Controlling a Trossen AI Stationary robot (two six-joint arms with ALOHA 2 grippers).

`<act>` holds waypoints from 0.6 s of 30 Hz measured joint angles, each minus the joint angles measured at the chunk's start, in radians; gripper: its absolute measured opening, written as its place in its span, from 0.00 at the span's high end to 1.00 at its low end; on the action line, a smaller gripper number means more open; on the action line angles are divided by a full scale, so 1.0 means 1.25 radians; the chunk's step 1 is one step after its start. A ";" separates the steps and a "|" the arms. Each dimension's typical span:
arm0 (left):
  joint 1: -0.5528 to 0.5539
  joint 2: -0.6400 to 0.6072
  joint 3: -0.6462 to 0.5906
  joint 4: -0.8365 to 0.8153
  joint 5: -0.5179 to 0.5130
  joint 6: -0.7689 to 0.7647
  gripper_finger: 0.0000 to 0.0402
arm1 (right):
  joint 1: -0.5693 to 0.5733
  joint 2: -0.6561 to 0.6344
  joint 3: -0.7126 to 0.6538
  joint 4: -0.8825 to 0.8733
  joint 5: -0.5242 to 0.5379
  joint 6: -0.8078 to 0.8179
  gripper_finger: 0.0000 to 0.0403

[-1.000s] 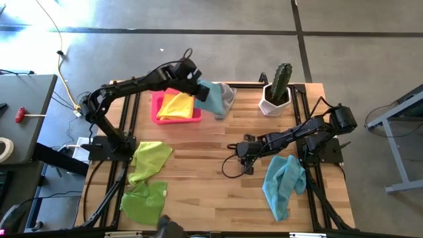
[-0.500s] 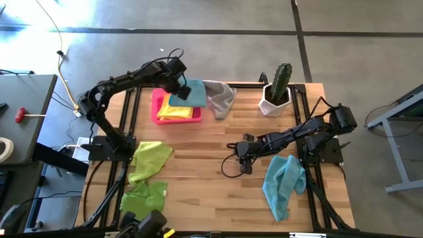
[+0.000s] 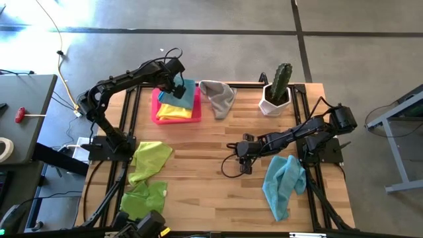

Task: Fold microfiber towels
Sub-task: Put the top blue towel into the bin

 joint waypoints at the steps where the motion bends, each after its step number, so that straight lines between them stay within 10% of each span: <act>1: -0.001 0.000 0.000 0.010 0.005 -0.013 1.00 | 0.000 0.000 0.000 0.000 0.000 0.000 0.63; 10: -0.014 0.001 0.082 0.121 0.238 -0.026 1.00 | 0.000 0.000 0.000 0.000 0.000 0.000 0.63; 18: -0.038 0.000 0.122 0.091 0.246 -0.012 1.00 | 0.000 0.000 0.000 0.000 0.000 0.000 0.63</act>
